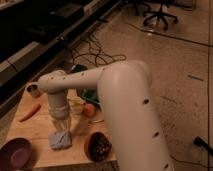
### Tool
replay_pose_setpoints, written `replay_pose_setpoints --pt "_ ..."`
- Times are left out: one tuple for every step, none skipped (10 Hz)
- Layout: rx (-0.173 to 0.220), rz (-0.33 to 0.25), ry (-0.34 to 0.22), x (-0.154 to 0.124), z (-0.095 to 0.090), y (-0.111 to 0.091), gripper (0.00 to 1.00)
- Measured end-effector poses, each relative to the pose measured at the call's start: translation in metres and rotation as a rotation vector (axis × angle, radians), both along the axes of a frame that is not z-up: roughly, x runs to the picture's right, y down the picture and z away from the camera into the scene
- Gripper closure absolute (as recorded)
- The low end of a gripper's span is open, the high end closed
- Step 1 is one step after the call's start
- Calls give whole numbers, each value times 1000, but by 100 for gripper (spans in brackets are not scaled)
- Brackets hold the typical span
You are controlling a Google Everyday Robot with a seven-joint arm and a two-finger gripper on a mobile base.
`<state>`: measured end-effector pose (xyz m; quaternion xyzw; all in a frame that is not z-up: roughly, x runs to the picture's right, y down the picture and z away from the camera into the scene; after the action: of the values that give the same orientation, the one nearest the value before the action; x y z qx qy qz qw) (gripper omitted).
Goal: Place towel in plastic cup
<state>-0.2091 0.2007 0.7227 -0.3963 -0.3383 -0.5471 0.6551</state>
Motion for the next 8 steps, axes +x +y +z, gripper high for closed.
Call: replay_pose_setpoints --pt "25 20 -17 1 3 2 67" --pt "53 48 -48 4 8 3 58" --pt "82 75 -93 8 15 5 44" --pt "96 92 -121 6 19 5 36" --pt "102 94 -134 5 23 6 28" --pt "106 84 -146 0 31 10 21" --pt "108 83 -152 -3 35 12 20" --pt "109 80 -155 -4 41 12 20"
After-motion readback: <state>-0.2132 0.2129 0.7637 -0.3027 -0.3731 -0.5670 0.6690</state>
